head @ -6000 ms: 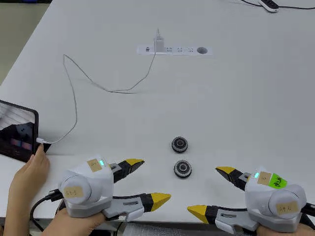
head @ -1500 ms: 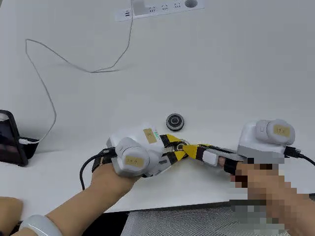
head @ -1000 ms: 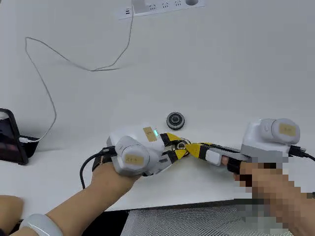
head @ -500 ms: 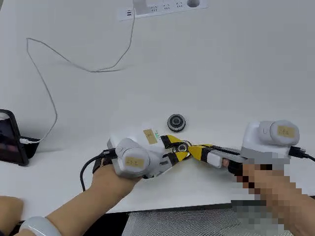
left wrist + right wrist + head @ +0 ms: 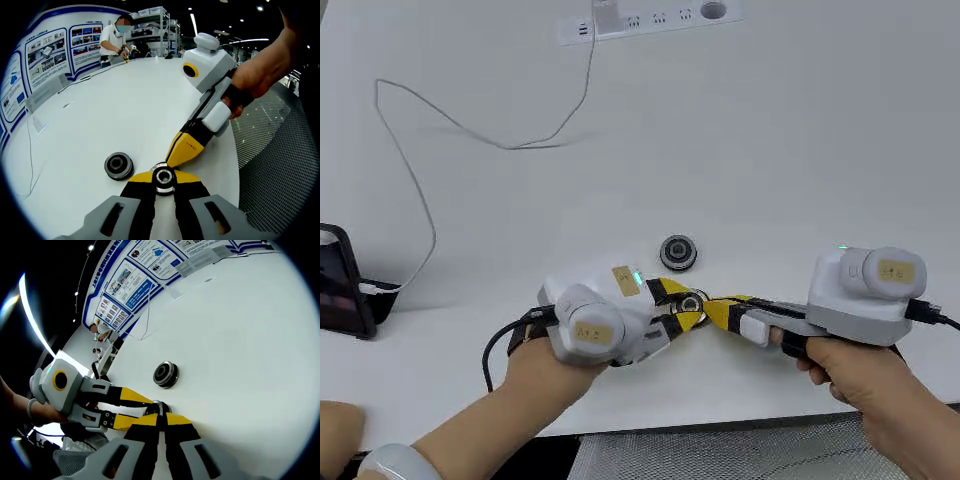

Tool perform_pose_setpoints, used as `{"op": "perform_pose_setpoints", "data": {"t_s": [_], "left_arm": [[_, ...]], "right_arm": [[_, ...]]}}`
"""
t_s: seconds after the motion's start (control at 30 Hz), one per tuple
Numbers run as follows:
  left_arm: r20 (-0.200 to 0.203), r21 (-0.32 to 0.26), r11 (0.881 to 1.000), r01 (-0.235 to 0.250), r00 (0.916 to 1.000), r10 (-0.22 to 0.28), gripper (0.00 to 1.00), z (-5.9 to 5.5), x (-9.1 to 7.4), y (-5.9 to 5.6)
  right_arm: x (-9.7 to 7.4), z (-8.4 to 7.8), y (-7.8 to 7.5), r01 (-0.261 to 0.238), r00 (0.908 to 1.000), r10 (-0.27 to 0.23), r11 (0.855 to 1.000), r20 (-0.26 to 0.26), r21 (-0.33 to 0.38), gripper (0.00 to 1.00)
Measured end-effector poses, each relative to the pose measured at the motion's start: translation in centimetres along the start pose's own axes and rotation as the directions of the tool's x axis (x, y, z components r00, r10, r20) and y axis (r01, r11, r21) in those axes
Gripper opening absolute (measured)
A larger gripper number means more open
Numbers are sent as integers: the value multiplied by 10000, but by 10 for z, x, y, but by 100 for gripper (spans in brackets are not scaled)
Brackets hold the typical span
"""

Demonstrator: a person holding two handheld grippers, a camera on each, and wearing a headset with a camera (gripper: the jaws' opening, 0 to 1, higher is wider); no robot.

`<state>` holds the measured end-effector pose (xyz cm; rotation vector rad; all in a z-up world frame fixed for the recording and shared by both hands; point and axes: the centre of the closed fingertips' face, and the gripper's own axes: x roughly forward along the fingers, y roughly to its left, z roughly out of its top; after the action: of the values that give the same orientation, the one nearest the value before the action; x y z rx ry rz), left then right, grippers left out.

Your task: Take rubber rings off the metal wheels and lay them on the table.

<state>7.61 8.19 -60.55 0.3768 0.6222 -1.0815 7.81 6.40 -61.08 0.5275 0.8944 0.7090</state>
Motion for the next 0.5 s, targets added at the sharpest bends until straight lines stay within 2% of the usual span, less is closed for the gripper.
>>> {"op": "perform_pose_setpoints", "data": {"t_s": [0.13,0.23,0.5], "left_arm": [[16,-1,10000,-4,10000,4,13,1,0,-1],[29,-1,10000,0,10000,0,13,1,0,-1],[59,-82,10000,-23,10000,24,13,1,0,-1]], "right_arm": [[-1,1,0,68,10000,-68,9996,-12,-290,3],[0,1,0,17,10000,-17,10000,-60,-82,3],[-1,1,1,132,9999,-132,9996,-9,-249,2]]}}
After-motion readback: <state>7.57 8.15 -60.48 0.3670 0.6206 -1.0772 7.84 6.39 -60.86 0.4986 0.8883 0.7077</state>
